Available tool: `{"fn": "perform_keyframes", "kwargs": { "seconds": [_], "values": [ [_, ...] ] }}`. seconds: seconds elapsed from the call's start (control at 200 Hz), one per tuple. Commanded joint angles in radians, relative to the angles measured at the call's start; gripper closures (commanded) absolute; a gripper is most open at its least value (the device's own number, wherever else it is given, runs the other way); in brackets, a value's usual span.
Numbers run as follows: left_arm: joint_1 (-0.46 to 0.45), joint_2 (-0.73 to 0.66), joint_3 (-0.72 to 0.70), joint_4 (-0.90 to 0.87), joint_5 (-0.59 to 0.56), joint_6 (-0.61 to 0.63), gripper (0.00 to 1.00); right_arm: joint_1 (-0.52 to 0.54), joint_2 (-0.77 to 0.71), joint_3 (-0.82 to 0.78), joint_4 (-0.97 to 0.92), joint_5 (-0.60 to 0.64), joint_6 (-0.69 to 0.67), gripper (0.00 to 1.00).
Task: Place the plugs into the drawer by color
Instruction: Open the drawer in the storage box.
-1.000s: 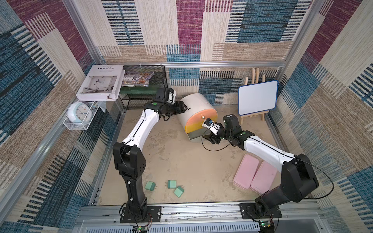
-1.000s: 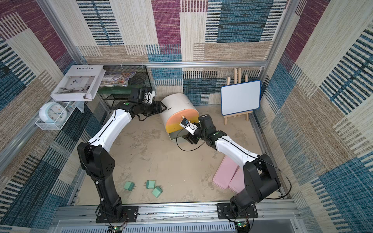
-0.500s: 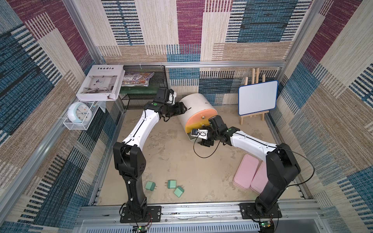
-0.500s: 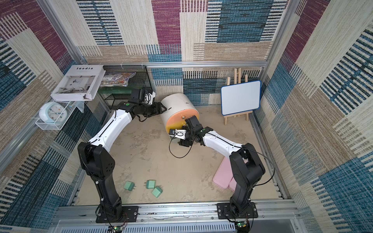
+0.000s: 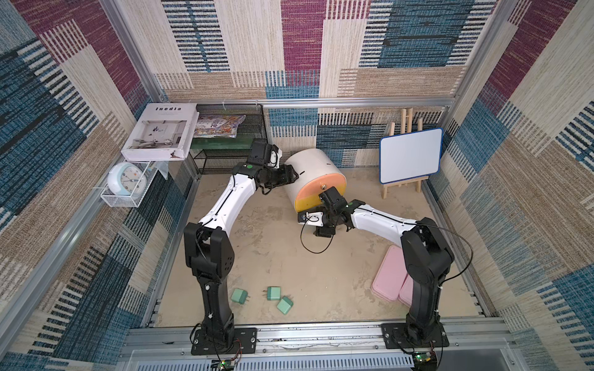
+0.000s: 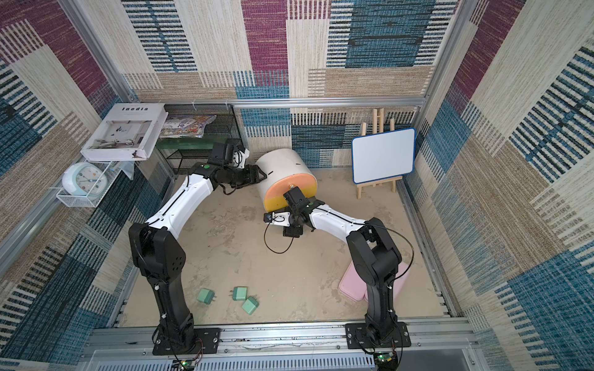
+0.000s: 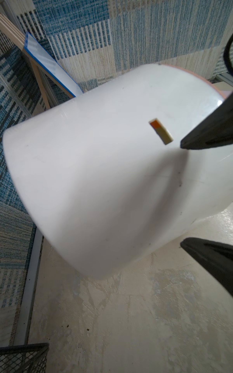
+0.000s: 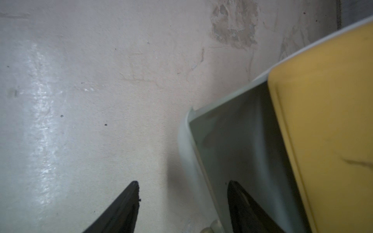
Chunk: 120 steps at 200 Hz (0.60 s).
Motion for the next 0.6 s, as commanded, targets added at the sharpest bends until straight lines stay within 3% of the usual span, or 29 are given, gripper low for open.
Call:
{"fn": "perform_keyframes", "kwargs": {
  "seconds": [0.0, 0.596],
  "values": [
    [0.003, 0.013, 0.01, -0.005, 0.014, -0.002, 0.27, 0.009, -0.008, 0.001, -0.066, 0.029, 0.001, 0.28],
    [0.007, 0.064, 0.041, -0.011, -0.007, 0.001, 0.27, 0.021, -0.12, -0.135, -0.059, 0.065, 0.024, 0.28]
  ]
}}
